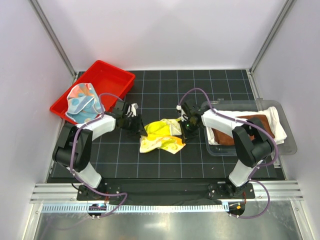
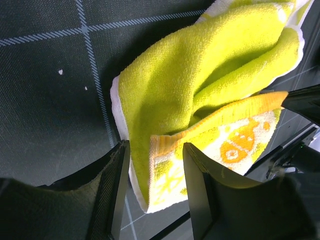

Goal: Fold and stack the towels
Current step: Flatten out the crumpled towel

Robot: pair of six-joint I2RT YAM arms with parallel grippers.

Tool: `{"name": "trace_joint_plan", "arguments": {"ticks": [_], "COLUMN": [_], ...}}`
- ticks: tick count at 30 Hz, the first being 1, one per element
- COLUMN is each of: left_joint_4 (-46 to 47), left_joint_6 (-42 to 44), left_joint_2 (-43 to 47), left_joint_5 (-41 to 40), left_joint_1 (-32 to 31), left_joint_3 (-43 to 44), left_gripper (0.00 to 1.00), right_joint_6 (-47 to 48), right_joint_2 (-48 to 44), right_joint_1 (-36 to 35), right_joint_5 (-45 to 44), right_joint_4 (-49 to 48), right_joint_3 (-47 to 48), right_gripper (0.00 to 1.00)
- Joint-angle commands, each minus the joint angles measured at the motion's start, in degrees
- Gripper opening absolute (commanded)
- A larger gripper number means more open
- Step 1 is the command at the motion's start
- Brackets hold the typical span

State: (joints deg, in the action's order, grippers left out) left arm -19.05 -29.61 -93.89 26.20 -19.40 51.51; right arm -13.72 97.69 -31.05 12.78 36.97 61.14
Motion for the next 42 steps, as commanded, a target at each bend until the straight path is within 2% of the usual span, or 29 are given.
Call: {"name": "trace_joint_plan", "arguments": {"ticks": [1, 5, 6, 7, 8, 10, 11, 13, 17, 21, 23, 28, 31, 34, 36, 39, 42], "left_joint_4": [2.6, 2.9, 3.3, 3.3, 3.4, 3.5, 3.6, 3.3, 1.1, -5.4, -6.6, -8.5, -9.1, -7.9, -7.2, -6.4, -3.5], "left_joint_6": [-0.2, -0.2, -0.3, -0.3, -0.6, -0.7, -0.9, -1.2, -1.8, -1.2, -1.0, 2.2, 3.2, 4.1, 3.9, -0.1, -5.4], "left_joint_2": [-0.9, -1.1, -0.9, -0.8, -0.7, 0.1, 0.4, 1.6, 4.6, 9.4, 11.9, 19.8, 25.1, 32.2, 35.7, 41.3, 46.9], "left_joint_5": [1.8, 2.4, 2.5, 2.5, 2.7, 2.6, 2.5, 2.5, 1.5, -3.9, -5.9, -12.0, -9.9, -9.1, -7.0, -1.8, 2.1], "left_joint_1": [-0.3, -0.3, -0.4, -0.5, -0.6, -0.7, -0.8, -0.9, -0.8, -0.9, -0.8, -0.7, -0.8, -0.8, -0.9, -0.9, -1.2], "left_joint_3": [1.4, 1.8, 1.5, 1.5, 1.5, 1.5, 1.4, 1.5, 3.3, 10.2, 14.7, 25.6, 30.9, 31.3, 31.0, 30.0, 27.7], "left_gripper": [0.47, 0.40, 0.31, 0.31, 0.21, 0.13, 0.06, 0.00, 0.00, 0.00, 0.00, 0.00, 0.00, 0.00, 0.00, 0.00, 0.00], "right_joint_6": [-0.5, -0.5, -0.5, -0.5, -0.5, -0.5, -0.5, -0.4, -0.6, -1.1, 0.8, 5.7, 9.6, 17.0, 15.1, 12.0, 9.8], "right_joint_2": [-3.3, -3.9, -4.1, -4.3, -4.3, -4.3, -4.4, -4.7, -6.4, -9.3, -10.4, -12.7, -15.5, -21.1, -28.6, -38.6, -44.6], "right_joint_1": [-0.2, -0.2, -0.2, -0.2, -0.2, -0.2, -0.2, -0.2, -0.2, -1.3, -2.6, -4.5, -5.7, -10.6, -13.3, -14.8, -15.5], "right_joint_5": [0.8, 0.9, 1.0, 1.0, 1.0, 0.8, 0.8, 0.1, -4.9, -12.1, -17.5, -22.0, -22.2, -24.4, -23.7, -17.3, -7.6], "right_joint_4": [-1.7, -1.9, -1.8, -1.8, -1.7, -1.6, -1.5, -0.9, 1.2, 4.3, 5.4, 6.0, 8.6, 6.8, 4.5, 0.1, -2.7], "right_joint_3": [-0.1, -0.2, -0.2, -0.2, -0.2, -0.1, 0.0, 0.3, 2.4, 10.1, 17.3, 35.2, 42.7, 41.0, 37.5, 28.5, 26.5], "right_gripper": [0.01, 0.01, 0.01, 0.01, 0.01, 0.01, 0.01, 0.01, 0.01, 0.01, 0.01, 0.01, 0.01, 0.01, 0.01, 0.01, 0.01]}}
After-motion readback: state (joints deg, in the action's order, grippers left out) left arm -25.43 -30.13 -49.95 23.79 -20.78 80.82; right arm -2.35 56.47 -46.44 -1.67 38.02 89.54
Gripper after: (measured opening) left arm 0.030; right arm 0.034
